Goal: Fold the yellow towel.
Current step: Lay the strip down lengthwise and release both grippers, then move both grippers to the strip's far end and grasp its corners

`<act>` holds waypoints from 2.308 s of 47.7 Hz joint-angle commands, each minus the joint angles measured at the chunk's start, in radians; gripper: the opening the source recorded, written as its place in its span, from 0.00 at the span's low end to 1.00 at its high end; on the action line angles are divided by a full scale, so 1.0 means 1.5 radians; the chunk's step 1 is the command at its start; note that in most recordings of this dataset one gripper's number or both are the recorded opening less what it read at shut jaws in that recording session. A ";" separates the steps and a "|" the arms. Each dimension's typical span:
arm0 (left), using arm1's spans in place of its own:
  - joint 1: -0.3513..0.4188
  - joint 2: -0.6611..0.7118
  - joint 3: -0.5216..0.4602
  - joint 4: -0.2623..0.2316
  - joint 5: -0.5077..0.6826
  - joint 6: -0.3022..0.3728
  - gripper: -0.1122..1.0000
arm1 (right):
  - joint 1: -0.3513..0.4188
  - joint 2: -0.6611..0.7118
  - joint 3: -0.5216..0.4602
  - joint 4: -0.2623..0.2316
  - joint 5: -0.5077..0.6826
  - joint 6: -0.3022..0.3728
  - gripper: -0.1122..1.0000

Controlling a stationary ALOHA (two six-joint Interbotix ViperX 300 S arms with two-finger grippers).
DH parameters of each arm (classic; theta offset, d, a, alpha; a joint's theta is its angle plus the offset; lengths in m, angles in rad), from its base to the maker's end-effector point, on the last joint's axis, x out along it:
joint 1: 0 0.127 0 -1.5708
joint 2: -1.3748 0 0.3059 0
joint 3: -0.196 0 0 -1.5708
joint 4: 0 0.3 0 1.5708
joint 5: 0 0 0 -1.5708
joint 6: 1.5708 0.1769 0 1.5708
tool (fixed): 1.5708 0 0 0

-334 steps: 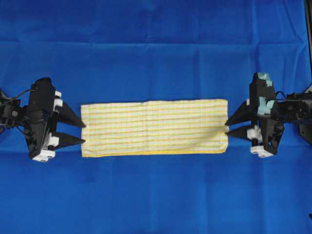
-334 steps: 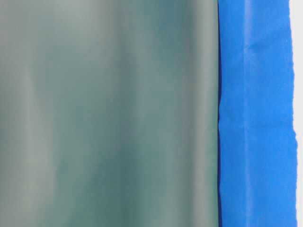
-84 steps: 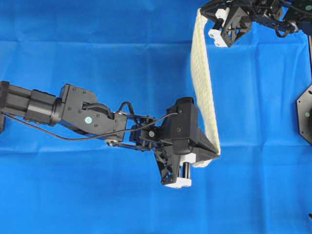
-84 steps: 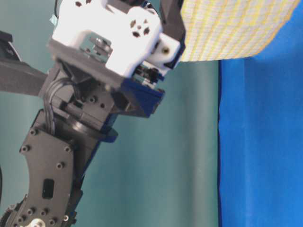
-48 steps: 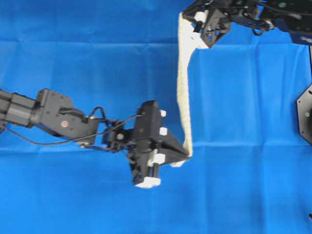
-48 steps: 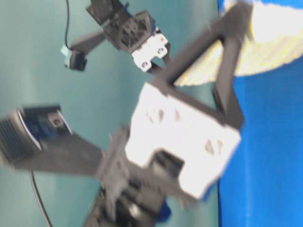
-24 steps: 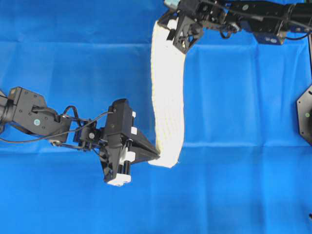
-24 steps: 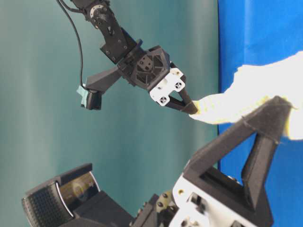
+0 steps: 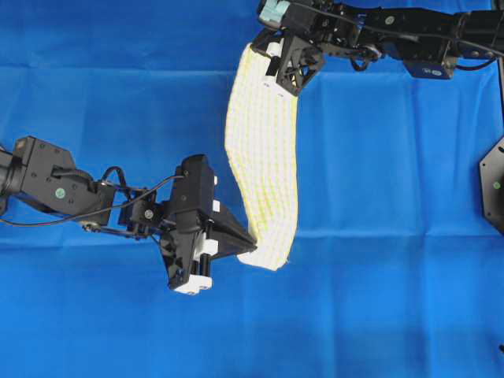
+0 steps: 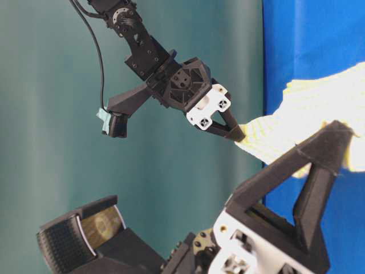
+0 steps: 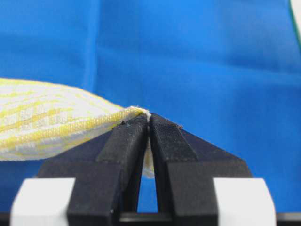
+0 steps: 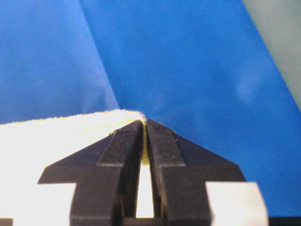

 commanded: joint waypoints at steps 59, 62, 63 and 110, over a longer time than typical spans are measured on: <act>0.218 -0.207 0.078 0.012 0.206 0.046 0.79 | 0.000 -0.265 0.210 0.009 -0.039 0.025 0.77; 0.219 -0.204 0.078 0.013 0.200 0.047 0.79 | 0.000 -0.267 0.214 0.009 -0.039 0.025 0.77; 0.219 -0.204 0.078 0.013 0.199 0.048 0.79 | 0.001 -0.267 0.213 0.009 -0.040 0.025 0.77; 0.461 0.058 0.007 0.013 0.015 0.156 0.79 | -0.079 0.011 0.111 0.084 -0.111 0.037 0.77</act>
